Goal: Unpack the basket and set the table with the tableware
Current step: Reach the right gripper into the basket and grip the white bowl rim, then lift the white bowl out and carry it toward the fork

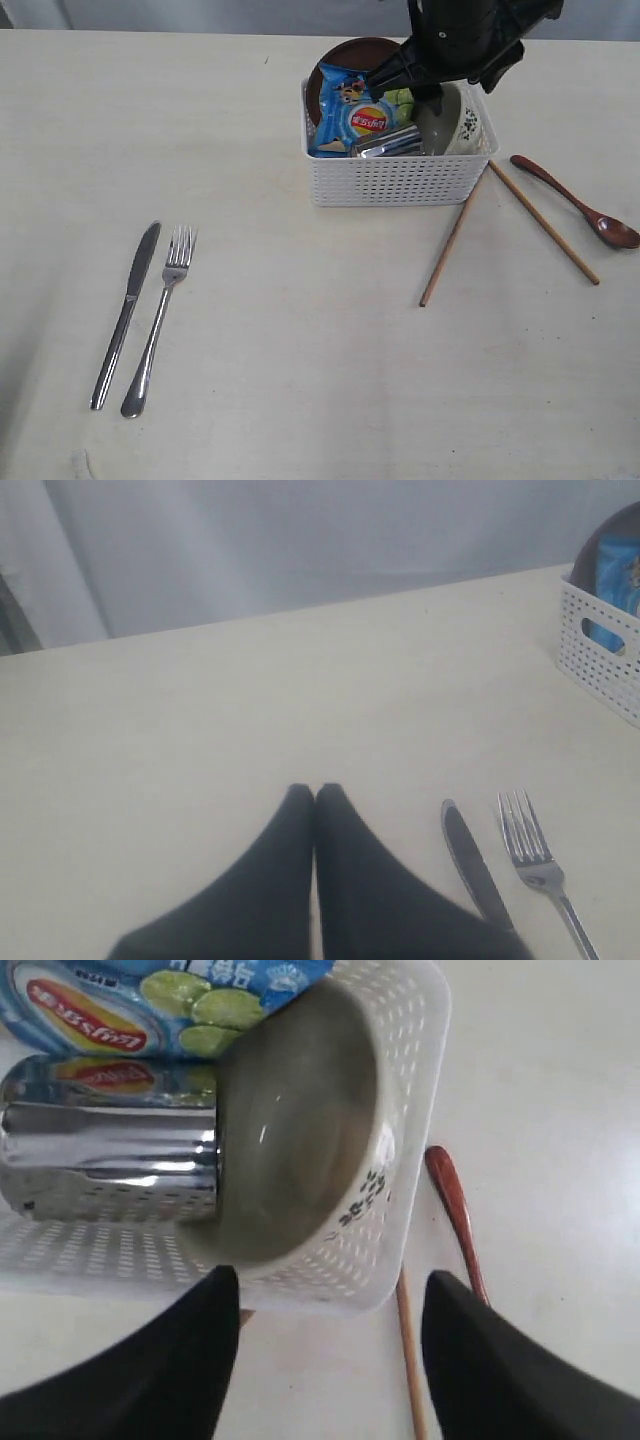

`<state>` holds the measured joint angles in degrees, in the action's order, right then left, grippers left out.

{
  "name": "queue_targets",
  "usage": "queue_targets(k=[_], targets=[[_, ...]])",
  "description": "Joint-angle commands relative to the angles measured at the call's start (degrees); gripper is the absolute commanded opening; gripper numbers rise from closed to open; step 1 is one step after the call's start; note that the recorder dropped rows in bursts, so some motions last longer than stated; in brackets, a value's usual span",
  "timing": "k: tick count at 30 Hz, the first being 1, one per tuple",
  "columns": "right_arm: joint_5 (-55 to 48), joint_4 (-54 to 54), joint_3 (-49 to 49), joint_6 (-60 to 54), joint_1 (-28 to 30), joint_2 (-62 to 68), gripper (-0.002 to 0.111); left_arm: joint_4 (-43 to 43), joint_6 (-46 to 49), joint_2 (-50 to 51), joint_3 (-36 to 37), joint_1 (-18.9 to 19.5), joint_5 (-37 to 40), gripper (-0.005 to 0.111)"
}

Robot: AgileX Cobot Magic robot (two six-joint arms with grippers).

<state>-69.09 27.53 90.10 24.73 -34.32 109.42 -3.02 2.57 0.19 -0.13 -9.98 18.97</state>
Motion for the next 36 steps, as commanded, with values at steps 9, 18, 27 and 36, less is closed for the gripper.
queue_targets(k=[9, 18, 27, 36], targets=[[-0.87, 4.07, 9.95, 2.00, 1.21, 10.85, 0.041, 0.08, -0.02, -0.19, 0.13, 0.14, -0.37, 0.000], [-0.87, 3.59, 10.06, 2.73, 4.00, 12.17, 0.041, 0.08, -0.02, -0.19, 0.13, 0.14, -0.37, 0.000], [-0.87, 3.59, 9.94, 2.73, 4.19, 14.65, 0.041, 0.08, -0.02, -0.19, 0.13, 0.14, -0.37, 0.000], [-0.87, 5.95, 9.82, 2.05, 4.19, 15.97, 0.040, 0.08, -0.02, -0.19, 0.13, 0.14, -0.37, 0.000]])
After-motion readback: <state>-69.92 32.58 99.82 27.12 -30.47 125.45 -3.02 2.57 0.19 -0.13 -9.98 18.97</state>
